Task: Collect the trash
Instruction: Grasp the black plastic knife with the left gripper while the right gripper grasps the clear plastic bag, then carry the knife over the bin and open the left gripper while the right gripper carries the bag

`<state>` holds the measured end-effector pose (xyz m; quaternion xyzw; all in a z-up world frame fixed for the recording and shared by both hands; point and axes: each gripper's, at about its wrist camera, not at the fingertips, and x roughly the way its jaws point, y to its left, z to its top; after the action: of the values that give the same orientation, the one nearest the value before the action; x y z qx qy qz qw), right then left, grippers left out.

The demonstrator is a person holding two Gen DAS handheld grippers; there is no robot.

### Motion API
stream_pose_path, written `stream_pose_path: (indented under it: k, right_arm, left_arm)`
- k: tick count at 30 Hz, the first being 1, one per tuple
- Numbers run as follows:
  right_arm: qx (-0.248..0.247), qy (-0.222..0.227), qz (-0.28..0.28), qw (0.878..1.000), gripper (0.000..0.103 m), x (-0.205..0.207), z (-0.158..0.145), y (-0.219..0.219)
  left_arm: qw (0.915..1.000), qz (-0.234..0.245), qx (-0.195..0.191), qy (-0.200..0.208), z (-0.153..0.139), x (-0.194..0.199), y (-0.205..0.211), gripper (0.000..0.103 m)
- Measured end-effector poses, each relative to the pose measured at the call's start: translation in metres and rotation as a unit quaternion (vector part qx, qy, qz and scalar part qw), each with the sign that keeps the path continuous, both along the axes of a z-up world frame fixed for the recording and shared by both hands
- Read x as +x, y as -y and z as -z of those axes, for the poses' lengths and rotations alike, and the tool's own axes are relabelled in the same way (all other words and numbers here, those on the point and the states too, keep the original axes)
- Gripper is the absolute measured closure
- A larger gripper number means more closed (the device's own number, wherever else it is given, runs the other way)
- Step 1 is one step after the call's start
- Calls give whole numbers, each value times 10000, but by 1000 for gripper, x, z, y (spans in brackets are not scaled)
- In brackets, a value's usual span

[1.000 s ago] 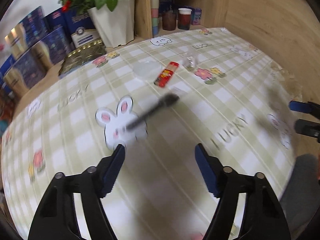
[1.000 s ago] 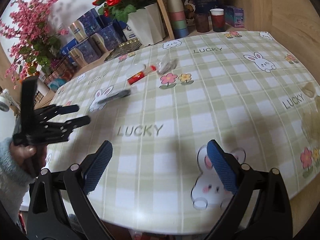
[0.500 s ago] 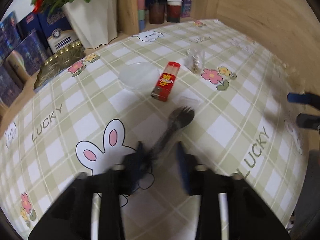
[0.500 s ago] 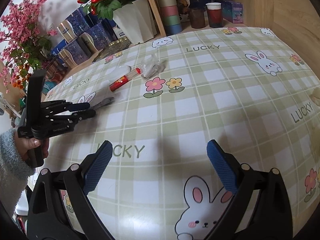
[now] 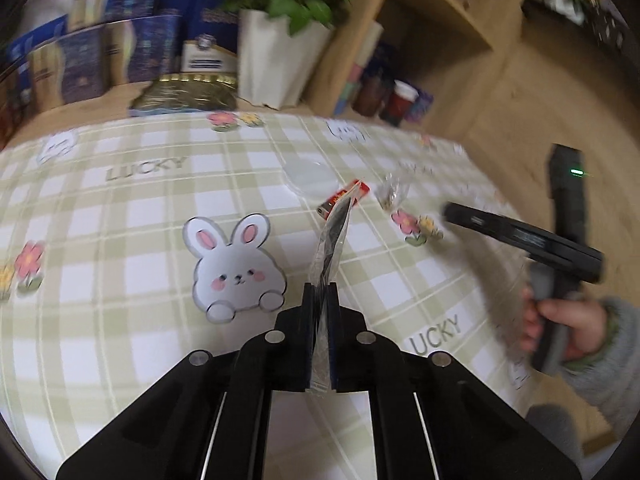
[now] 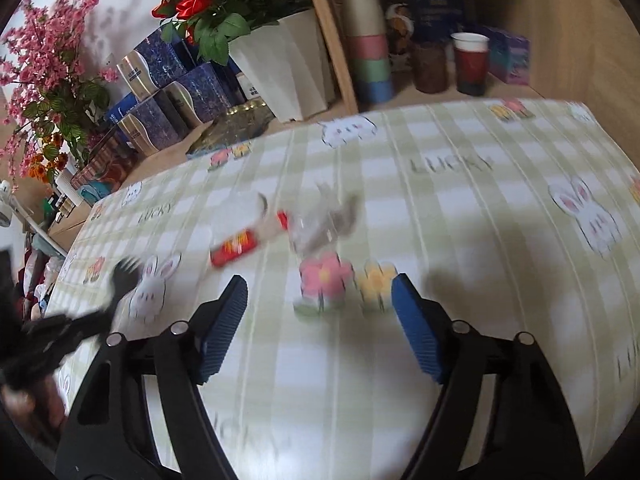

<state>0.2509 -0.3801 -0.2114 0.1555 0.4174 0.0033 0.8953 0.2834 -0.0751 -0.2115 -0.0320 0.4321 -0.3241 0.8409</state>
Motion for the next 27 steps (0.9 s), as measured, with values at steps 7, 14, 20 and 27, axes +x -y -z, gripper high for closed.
stream_pose_path:
  k: [7,14,20,27]
  right_arm:
    - [-6,-181,109,9998,39,62,18,-1]
    - [193,-367,220,9989,71,66,24,-9]
    - [363,-110,206,9991,75,10,8,-27]
    - [691,77,-35,9976,76,-78,-15,-54]
  left_arm:
    - [9975,-650,-252,-79,-4,-34,-42,97]
    - [9948,-965,-304,-87,-14,-64,-78,97]
    - [9950,-931,-344,-78,-24,-89,-85,97]
    - [9961,-737,-434,-206,-33,-127,-81,97]
